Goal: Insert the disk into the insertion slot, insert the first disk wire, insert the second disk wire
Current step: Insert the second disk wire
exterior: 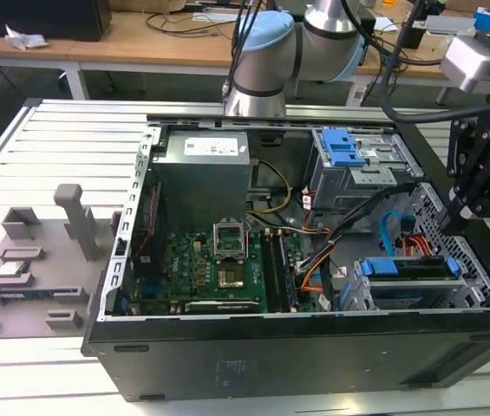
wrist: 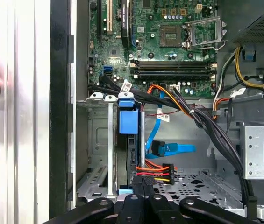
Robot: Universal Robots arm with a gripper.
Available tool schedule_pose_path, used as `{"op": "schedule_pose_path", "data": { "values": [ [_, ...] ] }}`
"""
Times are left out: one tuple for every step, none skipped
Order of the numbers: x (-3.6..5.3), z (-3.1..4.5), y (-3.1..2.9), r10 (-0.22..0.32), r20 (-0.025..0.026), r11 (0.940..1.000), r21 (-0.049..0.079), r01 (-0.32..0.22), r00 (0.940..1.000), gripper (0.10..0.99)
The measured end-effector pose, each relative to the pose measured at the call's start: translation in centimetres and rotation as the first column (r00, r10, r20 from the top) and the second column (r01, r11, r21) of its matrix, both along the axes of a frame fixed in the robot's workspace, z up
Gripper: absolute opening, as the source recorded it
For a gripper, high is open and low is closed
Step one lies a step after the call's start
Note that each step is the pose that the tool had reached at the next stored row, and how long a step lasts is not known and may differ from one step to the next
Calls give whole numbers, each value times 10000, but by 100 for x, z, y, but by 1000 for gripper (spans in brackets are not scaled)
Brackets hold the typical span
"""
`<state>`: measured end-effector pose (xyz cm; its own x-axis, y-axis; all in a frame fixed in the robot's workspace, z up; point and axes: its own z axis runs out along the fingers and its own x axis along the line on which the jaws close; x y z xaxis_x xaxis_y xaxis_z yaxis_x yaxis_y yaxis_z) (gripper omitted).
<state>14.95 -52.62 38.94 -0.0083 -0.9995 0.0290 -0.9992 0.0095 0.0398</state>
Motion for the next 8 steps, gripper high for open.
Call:
{"op": "schedule_pose_path", "data": {
  "values": [
    [0, 1, 0, 0, 0, 10000, 0, 0, 10000, 106],
    [0, 1, 0, 0, 0, 10000, 0, 0, 10000, 106],
    [0, 2, 0, 0, 0, 10000, 0, 0, 10000, 235],
    [0, 2, 0, 0, 0, 10000, 0, 0, 10000, 302],
    [0, 2, 1, 0, 0, 10000, -1, 0, 10000, 302],
    [-1, 2, 8, 1, 1, 10000, -6, -1, 10000, 302],
    [-3, -3, 24, 2, 1, 10000, -3, -2, 10000, 302],
    [-20, -19, 61, 0, 0, 10000, -1, 0, 10000, 302]
  ]
}}
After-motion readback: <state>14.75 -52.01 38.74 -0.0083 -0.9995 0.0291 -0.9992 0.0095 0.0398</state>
